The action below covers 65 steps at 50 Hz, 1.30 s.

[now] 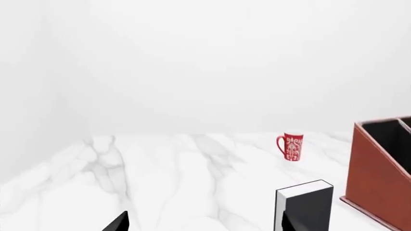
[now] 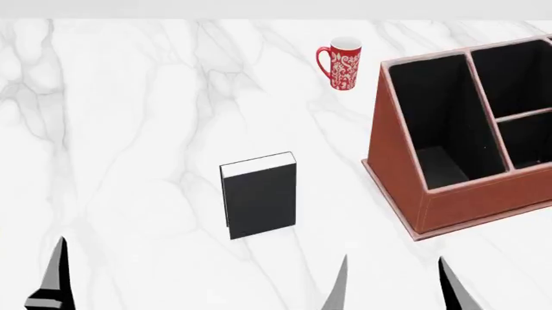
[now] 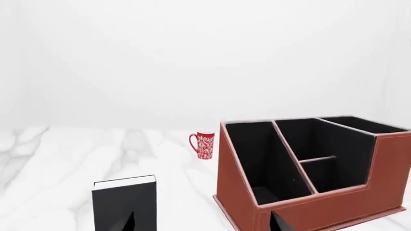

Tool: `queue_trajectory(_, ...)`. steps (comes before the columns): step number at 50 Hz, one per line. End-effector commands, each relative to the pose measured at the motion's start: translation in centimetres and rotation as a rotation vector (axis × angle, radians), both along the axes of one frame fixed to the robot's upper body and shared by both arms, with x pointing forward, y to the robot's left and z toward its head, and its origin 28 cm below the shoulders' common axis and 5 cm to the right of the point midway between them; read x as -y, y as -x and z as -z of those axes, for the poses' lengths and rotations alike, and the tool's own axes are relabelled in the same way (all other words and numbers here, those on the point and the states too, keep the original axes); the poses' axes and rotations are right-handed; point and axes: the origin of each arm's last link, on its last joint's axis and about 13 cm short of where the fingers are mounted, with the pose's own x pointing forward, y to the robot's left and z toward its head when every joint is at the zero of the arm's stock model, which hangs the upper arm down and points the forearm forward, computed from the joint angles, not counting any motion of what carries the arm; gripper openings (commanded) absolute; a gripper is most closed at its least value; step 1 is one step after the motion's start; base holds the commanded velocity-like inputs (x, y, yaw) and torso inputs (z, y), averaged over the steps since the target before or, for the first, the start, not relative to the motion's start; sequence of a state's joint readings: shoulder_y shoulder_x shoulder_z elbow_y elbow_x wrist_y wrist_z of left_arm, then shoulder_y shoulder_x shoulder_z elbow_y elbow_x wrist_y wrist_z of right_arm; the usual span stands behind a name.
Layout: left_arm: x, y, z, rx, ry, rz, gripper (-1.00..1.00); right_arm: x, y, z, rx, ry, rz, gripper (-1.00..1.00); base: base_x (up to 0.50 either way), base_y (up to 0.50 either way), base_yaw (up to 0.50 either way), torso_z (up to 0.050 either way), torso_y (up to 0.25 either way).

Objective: Pick up the book and place it in the left compartment of the caddy.

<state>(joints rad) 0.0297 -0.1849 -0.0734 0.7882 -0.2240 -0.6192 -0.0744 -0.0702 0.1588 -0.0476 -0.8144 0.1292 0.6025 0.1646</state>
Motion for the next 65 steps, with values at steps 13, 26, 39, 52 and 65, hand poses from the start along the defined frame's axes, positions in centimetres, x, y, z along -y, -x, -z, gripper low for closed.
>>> queue_trajectory(13,-0.30,0.33,-0.78,0.029,0.003,-0.001,1.00,0.51,1.42,-1.94,0.084,-0.014,-0.029,1.00,0.16,0.00,0.00,0.000,0.000)
queue_trajectory(26,-0.26,0.45,-0.79,0.029,0.003,0.006,1.00,0.64,1.45,-2.04,0.085,-0.017,-0.028,1.00,0.50,0.00,0.00,0.000,0.000)
queue_trajectory(39,-0.29,0.41,-0.83,0.030,0.006,0.006,1.00,0.59,1.39,-1.88,0.078,-0.013,-0.028,1.00,0.50,0.00,0.00,0.000,0.001)
queue_trajectory(52,-0.32,0.41,-0.85,0.033,0.006,0.005,1.00,0.34,1.41,-1.84,0.079,-0.018,-0.057,1.00,0.39,0.00,0.00,0.000,0.001)
queue_trajectory(65,-0.30,0.41,-0.83,0.033,0.006,0.007,1.00,0.50,1.32,-1.67,0.071,-0.023,-0.047,1.00,0.00,-0.38,0.00,0.000,0.000)
